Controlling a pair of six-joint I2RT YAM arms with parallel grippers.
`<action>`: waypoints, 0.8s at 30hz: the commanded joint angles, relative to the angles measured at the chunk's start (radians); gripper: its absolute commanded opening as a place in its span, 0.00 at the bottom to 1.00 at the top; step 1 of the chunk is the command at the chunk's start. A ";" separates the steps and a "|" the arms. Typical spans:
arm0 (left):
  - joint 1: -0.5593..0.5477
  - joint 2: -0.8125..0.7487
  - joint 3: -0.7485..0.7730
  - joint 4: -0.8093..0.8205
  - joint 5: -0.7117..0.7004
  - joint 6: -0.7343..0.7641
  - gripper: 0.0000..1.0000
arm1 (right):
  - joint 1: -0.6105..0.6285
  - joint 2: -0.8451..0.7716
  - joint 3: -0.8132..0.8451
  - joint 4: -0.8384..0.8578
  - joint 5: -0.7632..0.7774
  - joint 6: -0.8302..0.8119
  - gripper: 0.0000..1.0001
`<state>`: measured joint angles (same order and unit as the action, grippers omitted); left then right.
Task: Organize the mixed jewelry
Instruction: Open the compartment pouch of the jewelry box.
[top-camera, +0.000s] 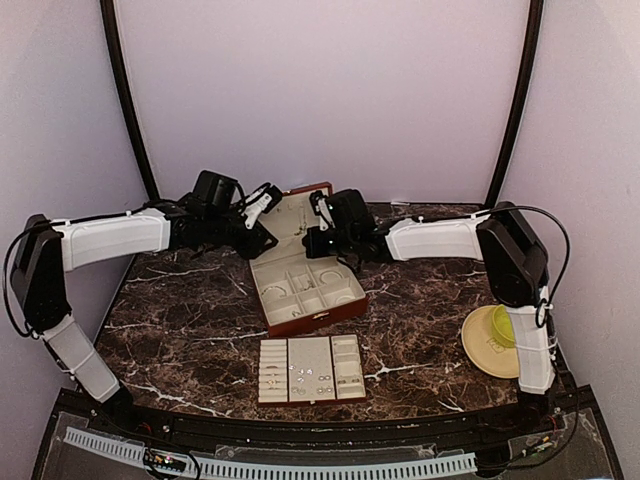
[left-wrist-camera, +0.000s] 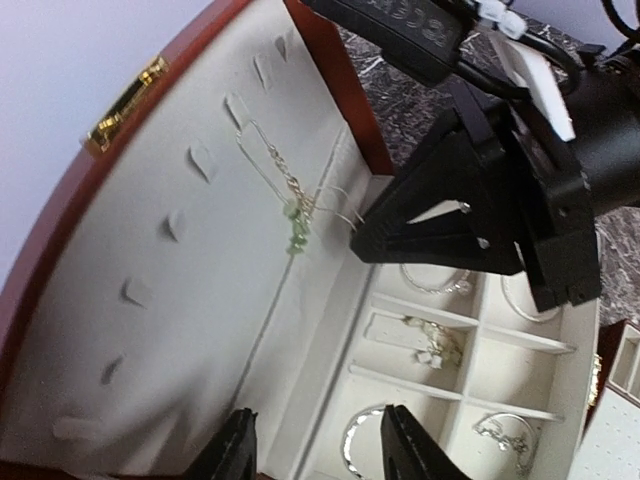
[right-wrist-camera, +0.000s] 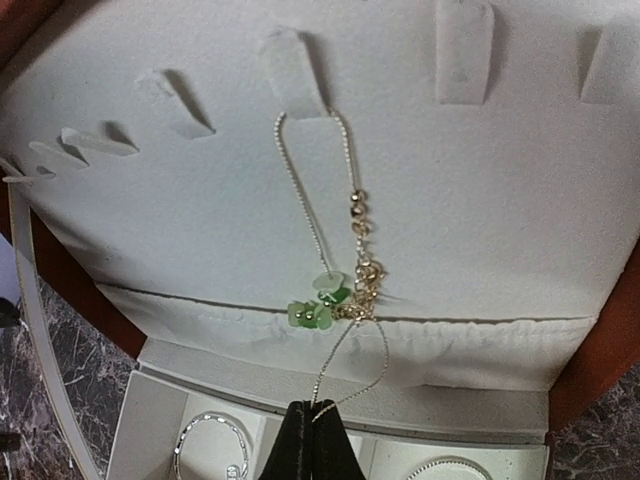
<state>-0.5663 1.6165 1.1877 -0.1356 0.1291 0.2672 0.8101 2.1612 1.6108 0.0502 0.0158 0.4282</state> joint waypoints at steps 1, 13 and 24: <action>-0.006 0.073 0.062 0.033 -0.094 0.086 0.45 | -0.010 -0.049 -0.022 0.079 -0.011 0.012 0.00; -0.008 0.183 0.101 0.126 -0.144 0.116 0.42 | -0.027 -0.079 -0.060 0.128 -0.059 0.034 0.00; -0.017 0.244 0.075 0.202 -0.209 0.160 0.42 | -0.031 -0.084 -0.090 0.167 -0.087 0.062 0.00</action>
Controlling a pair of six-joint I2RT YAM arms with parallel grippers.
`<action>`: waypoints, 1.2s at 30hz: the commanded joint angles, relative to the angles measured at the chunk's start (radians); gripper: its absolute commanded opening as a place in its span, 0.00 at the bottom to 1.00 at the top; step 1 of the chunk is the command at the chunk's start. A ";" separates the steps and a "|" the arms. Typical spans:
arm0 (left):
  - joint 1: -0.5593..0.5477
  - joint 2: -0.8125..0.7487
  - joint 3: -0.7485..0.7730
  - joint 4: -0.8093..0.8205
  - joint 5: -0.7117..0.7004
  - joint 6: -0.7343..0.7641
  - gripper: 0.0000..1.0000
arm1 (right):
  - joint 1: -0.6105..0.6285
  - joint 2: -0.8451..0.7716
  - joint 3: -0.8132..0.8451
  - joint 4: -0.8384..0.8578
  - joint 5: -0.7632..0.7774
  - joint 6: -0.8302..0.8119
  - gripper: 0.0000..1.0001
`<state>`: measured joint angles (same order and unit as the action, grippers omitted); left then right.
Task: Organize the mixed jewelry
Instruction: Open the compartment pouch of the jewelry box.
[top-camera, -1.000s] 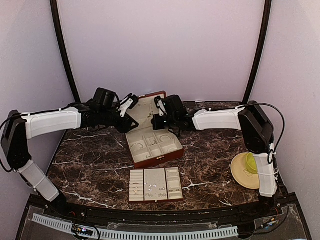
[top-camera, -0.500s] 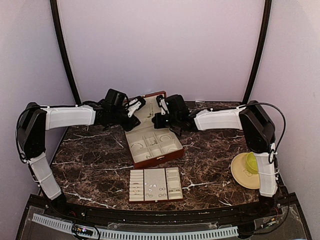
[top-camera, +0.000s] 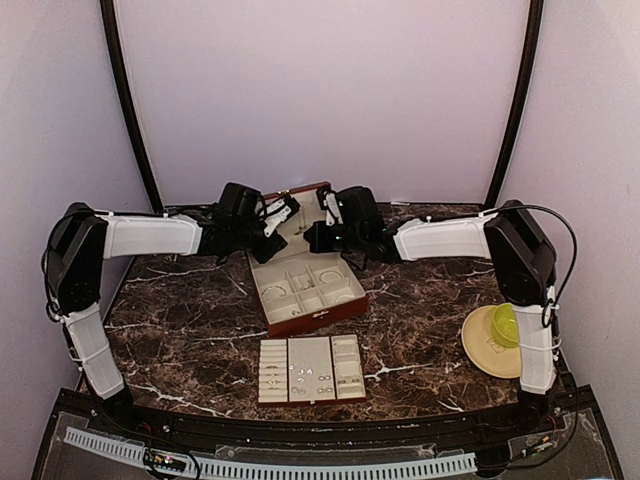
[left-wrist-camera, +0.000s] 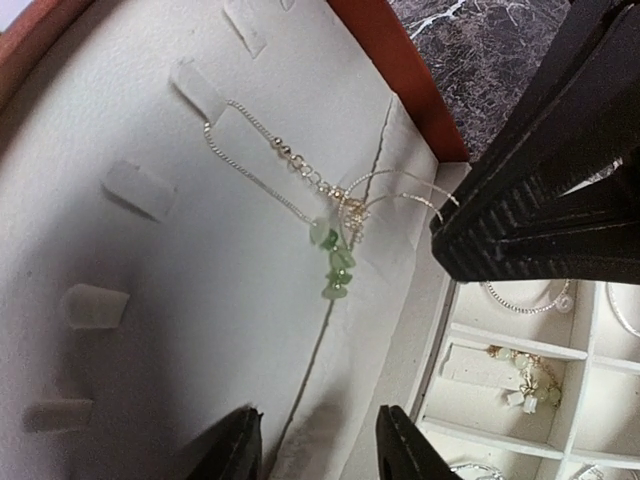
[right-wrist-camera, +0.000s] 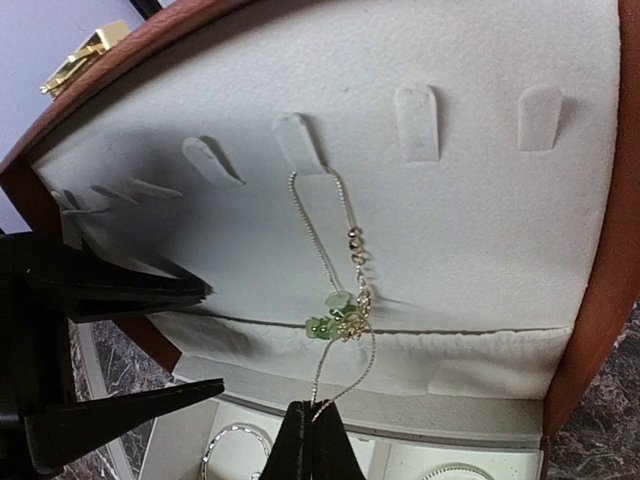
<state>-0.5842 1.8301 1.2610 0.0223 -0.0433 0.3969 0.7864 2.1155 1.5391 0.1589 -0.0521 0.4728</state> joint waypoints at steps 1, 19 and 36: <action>0.001 0.035 0.003 0.043 -0.037 0.031 0.42 | -0.007 -0.038 -0.020 0.061 -0.020 0.019 0.00; -0.019 0.077 -0.027 0.055 -0.046 0.034 0.20 | -0.009 -0.039 -0.034 0.088 -0.025 0.035 0.00; -0.042 0.081 -0.070 0.068 0.021 0.036 0.00 | -0.024 0.007 0.038 0.066 -0.038 0.032 0.00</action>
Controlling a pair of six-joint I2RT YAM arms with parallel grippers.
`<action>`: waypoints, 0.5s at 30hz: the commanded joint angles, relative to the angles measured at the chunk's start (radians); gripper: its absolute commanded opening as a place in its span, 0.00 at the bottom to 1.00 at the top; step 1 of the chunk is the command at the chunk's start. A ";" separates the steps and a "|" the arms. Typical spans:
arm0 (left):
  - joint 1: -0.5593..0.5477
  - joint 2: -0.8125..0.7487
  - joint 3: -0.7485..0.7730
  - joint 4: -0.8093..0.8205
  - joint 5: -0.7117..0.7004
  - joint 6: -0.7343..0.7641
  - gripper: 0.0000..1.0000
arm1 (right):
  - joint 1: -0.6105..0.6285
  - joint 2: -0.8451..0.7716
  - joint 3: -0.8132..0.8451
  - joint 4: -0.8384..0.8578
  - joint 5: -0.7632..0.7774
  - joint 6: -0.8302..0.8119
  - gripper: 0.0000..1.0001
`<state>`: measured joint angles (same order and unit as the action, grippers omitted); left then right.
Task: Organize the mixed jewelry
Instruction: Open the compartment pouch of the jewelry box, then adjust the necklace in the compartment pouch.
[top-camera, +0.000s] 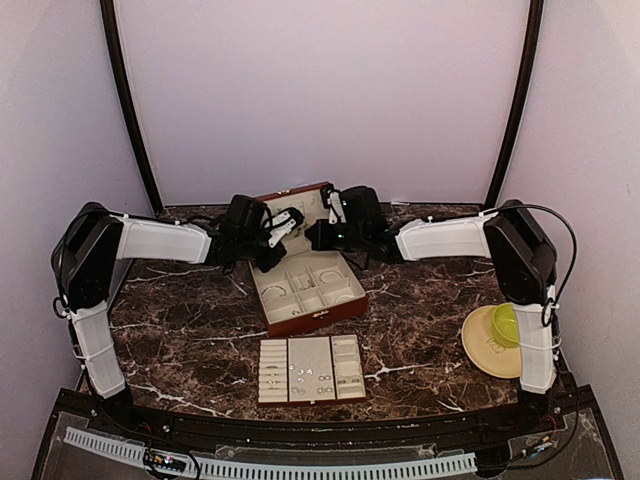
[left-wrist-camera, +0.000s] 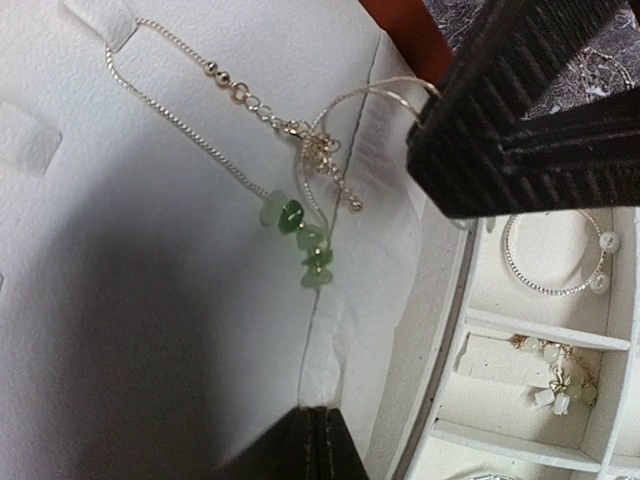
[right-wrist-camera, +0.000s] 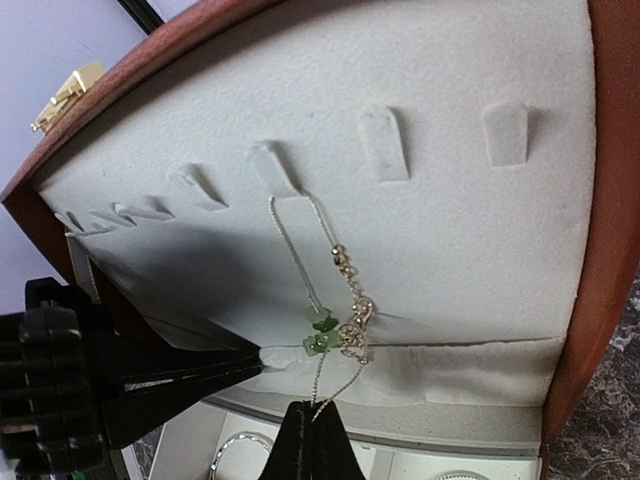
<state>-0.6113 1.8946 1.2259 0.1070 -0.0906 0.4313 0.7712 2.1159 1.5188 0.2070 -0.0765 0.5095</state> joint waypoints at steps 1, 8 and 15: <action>-0.016 0.015 -0.038 -0.018 0.083 0.003 0.00 | -0.008 0.013 0.068 0.014 -0.016 -0.007 0.00; -0.037 0.001 -0.076 0.002 0.162 0.027 0.00 | -0.008 0.056 0.115 0.001 -0.018 -0.007 0.00; -0.048 -0.011 -0.099 0.027 0.172 0.029 0.00 | -0.007 0.093 0.129 0.011 -0.032 0.004 0.00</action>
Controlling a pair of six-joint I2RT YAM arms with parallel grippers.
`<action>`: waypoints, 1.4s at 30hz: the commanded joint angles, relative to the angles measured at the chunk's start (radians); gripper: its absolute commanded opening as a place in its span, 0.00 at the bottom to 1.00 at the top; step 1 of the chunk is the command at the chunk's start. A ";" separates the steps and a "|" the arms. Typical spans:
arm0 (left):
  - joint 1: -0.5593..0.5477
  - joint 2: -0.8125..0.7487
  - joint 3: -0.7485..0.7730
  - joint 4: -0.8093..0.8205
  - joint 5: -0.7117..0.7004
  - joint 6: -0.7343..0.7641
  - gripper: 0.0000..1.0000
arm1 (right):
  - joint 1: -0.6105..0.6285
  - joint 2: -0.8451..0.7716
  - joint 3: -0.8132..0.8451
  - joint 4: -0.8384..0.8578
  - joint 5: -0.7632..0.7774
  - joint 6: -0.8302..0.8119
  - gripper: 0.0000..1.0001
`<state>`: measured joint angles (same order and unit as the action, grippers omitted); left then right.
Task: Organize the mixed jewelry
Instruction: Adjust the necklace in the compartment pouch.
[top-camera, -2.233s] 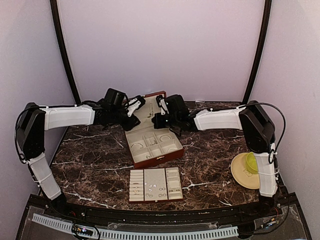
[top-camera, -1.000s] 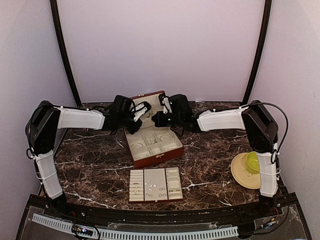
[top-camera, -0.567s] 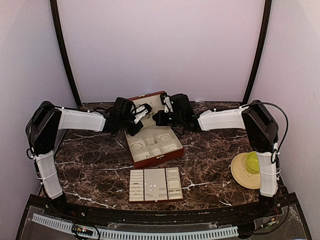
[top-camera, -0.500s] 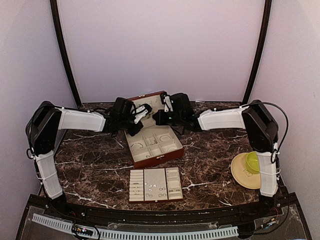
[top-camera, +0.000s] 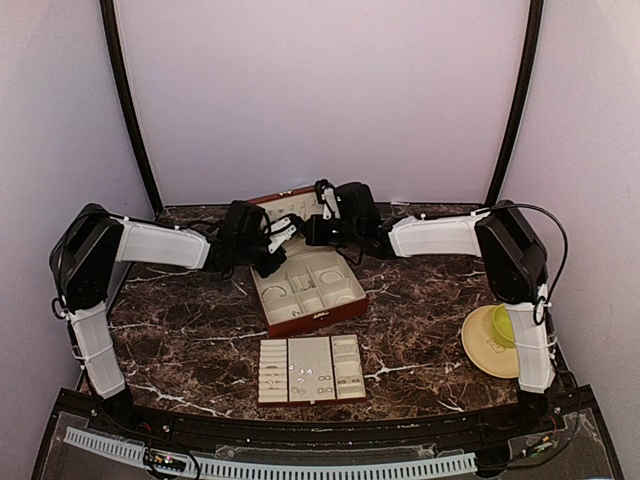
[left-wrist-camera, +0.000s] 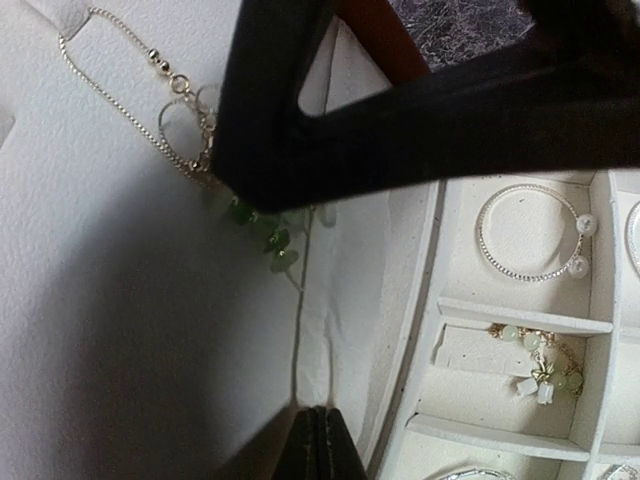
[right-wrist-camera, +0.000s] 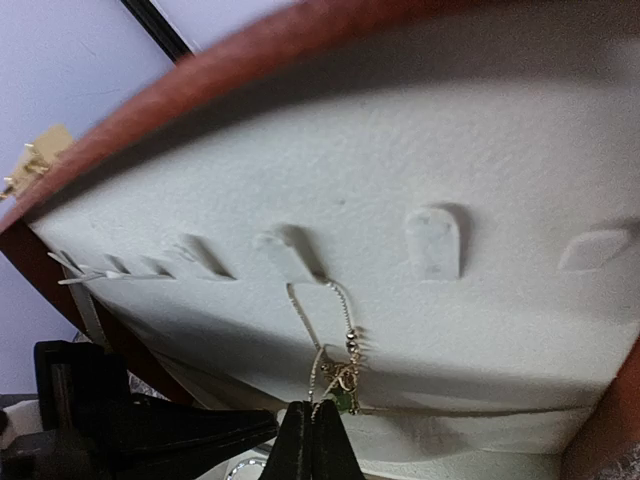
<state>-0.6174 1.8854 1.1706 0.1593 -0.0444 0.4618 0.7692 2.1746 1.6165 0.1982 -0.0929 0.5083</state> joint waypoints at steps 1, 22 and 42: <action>-0.043 -0.005 -0.047 -0.020 0.132 0.001 0.00 | -0.005 0.041 0.034 0.020 -0.018 0.009 0.00; -0.071 -0.051 -0.098 0.008 0.213 0.051 0.00 | 0.002 0.090 0.054 0.057 0.002 0.047 0.00; -0.101 -0.055 -0.105 0.006 0.176 0.088 0.00 | 0.004 0.090 0.072 0.072 0.005 0.096 0.00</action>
<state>-0.6514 1.8477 1.1030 0.2237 0.0006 0.5396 0.7712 2.2478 1.6440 0.1997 -0.1078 0.5877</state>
